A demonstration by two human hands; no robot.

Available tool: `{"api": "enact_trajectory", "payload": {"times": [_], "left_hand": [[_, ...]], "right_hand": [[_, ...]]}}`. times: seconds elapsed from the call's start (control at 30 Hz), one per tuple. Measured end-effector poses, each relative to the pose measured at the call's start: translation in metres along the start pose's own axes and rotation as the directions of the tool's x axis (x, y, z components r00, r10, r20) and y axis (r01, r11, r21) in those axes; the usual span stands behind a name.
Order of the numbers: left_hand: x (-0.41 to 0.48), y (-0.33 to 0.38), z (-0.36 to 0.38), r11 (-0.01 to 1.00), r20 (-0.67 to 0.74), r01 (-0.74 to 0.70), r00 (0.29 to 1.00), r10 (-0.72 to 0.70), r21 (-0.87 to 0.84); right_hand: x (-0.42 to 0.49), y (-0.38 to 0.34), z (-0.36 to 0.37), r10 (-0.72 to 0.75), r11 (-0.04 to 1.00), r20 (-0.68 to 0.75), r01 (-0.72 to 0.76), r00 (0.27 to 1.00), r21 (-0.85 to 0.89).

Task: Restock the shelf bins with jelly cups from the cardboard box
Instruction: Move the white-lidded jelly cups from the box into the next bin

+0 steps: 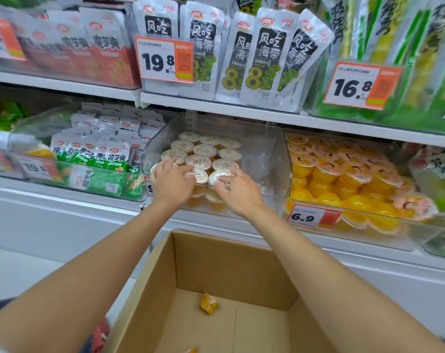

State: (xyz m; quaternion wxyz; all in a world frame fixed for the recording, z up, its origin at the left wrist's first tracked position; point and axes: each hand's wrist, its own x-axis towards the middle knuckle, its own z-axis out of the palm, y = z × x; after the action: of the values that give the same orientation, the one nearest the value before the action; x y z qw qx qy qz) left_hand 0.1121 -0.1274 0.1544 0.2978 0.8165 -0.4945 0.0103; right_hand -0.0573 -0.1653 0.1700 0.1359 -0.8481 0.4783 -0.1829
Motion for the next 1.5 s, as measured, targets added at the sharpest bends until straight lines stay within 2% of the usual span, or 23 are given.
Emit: {"api": "enact_trajectory", "payload": {"times": [0.1,0.17,0.27,0.43,0.57,0.63,0.73,0.77,0.8,0.87,0.93,1.03,1.13,1.23,1.37,1.5], "left_hand": [[0.005,0.001,-0.007,0.991,0.004,0.094,0.996,-0.094,-0.092],[0.006,0.003,-0.011,0.993,0.043,0.097,0.995,-0.095,-0.066],[0.001,0.003,-0.010,0.999,0.028,-0.013,1.000,0.011,0.048],[-0.014,-0.016,0.001,0.972,-0.085,-0.235,0.968,0.236,0.022],[-0.012,-0.012,-0.011,0.956,0.092,-0.276,0.959,0.267,0.104],[-0.014,-0.005,-0.018,0.955,0.098,-0.270,0.961,0.259,0.120],[-0.036,0.006,-0.020,0.951,-0.082,-0.288,0.951,0.298,0.110],[-0.047,0.007,-0.016,0.949,-0.118,-0.306,0.942,0.313,0.074],[-0.059,0.008,-0.012,0.950,-0.122,-0.312,0.942,0.313,0.025],[-0.080,0.002,0.004,0.961,-0.037,-0.272,0.962,0.270,-0.054],[-0.101,-0.011,0.026,0.978,0.146,-0.186,0.969,0.198,-0.089],[-0.125,-0.041,0.065,0.995,0.414,-0.096,0.904,0.103,-0.036],[-0.145,-0.076,0.108,0.998,0.587,0.008,0.808,-0.044,0.064],[-0.171,-0.109,0.146,0.977,0.743,0.041,0.642,-0.188,0.211],[-0.206,-0.138,0.185,0.943,0.837,0.019,0.455,-0.304,0.332],[-0.239,-0.158,0.220,0.923,0.855,0.167,0.348,-0.384,0.347]], "right_hand": [[0.000,-0.004,-0.001,0.033,0.999,-0.006,-0.033,0.999,0.006],[0.003,-0.004,-0.005,0.040,0.999,0.067,-0.042,0.997,0.027],[0.009,-0.002,-0.012,0.032,0.998,0.194,-0.044,0.980,0.055],[0.010,-0.001,-0.007,0.030,0.999,0.146,-0.036,0.989,0.038],[0.008,-0.001,-0.008,0.004,1.000,0.195,-0.001,0.981,-0.015],[0.002,-0.001,-0.004,-0.040,0.996,0.052,0.036,0.998,0.076],[-0.027,-0.001,0.011,-0.040,0.968,-0.311,0.113,0.950,0.222],[-0.039,0.000,0.018,-0.035,0.967,-0.363,0.124,0.931,0.223],[-0.050,0.004,0.026,-0.033,0.966,-0.357,0.121,0.934,0.227],[-0.072,0.014,0.046,-0.018,0.963,-0.209,0.073,0.978,0.258],[-0.094,0.032,0.074,-0.011,0.971,-0.021,0.015,1.000,0.238],[-0.125,0.065,0.118,0.046,0.977,0.249,-0.096,0.967,0.190],[-0.149,0.103,0.164,0.191,0.949,0.514,-0.291,0.836,0.120],[-0.174,0.137,0.210,0.295,0.906,0.665,-0.422,0.686,0.034],[-0.211,0.162,0.257,0.385,0.838,0.762,-0.544,0.521,-0.052],[-0.233,0.157,0.287,0.389,0.808,0.810,-0.584,0.438,-0.072]]}}
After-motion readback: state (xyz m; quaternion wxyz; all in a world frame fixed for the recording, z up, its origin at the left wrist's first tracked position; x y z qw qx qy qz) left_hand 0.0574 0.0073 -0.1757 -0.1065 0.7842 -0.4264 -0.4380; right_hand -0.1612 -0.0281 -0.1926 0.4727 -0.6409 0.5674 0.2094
